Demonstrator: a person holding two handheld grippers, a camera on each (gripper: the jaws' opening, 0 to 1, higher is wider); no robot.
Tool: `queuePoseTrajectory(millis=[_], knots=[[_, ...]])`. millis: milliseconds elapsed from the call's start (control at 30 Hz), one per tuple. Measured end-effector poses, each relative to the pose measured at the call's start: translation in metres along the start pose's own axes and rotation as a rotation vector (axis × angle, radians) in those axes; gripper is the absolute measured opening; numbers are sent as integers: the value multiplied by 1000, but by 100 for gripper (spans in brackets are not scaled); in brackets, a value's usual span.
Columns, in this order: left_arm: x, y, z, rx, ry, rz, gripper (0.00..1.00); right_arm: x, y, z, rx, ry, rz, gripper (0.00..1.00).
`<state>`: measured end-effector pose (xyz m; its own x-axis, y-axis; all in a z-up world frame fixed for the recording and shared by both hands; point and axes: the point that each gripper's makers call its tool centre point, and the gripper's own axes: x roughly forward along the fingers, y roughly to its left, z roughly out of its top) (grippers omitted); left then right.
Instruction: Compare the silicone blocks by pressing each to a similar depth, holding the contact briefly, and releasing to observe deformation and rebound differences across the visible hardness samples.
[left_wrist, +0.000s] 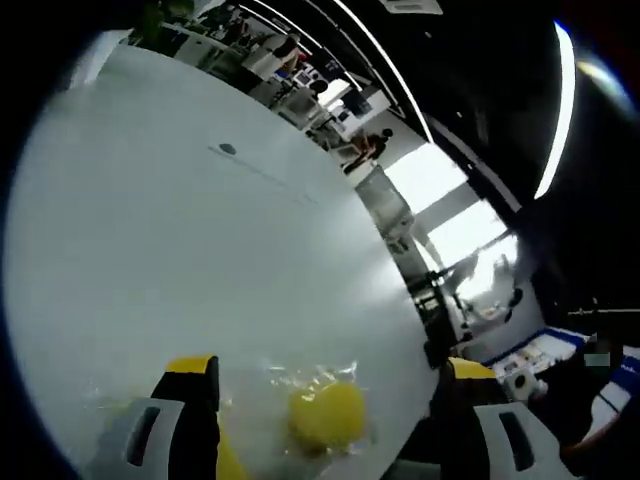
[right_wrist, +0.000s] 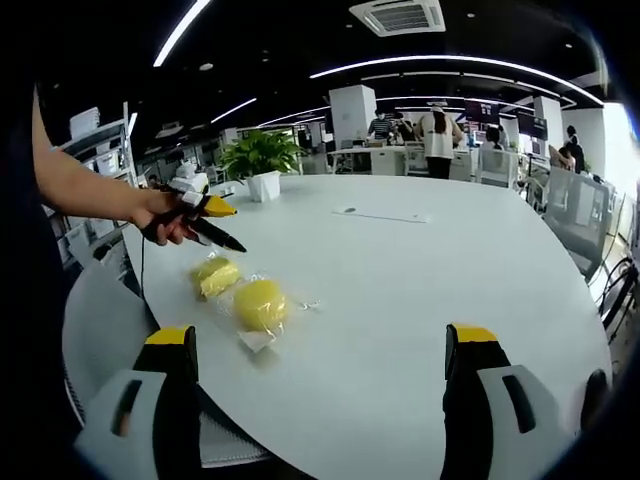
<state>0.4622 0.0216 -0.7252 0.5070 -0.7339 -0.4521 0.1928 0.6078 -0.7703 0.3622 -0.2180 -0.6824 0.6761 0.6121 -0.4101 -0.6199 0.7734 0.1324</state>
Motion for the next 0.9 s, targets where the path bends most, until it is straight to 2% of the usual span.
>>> queuePoseTrajectory(millis=[167, 300, 400, 500, 667, 733, 800, 900], knots=[[13, 11, -9, -21, 36, 23, 87, -2, -3, -3, 10, 5, -1, 96], [24, 8, -20, -90, 88, 18, 84, -4, -8, -4, 14, 7, -7, 96], [33, 7, -25, -85, 108, 24, 81, -5, -9, -5, 20, 12, -8, 96], [36, 12, -28, -113, 117, 40, 73, -5, -10, -7, 25, 18, -7, 96], [37, 22, -32, -160, 142, 79, 49, -3, -12, -8, 30, 25, -2, 96], [39, 17, -36, -174, 146, 75, 44, -1, -13, -8, 31, 26, -2, 96], [42, 9, -40, -187, 149, 67, 43, 1, -13, -8, 36, 27, 0, 96], [46, 10, -43, -166, 165, 74, 38, 2, -12, -10, 39, 34, 6, 96]])
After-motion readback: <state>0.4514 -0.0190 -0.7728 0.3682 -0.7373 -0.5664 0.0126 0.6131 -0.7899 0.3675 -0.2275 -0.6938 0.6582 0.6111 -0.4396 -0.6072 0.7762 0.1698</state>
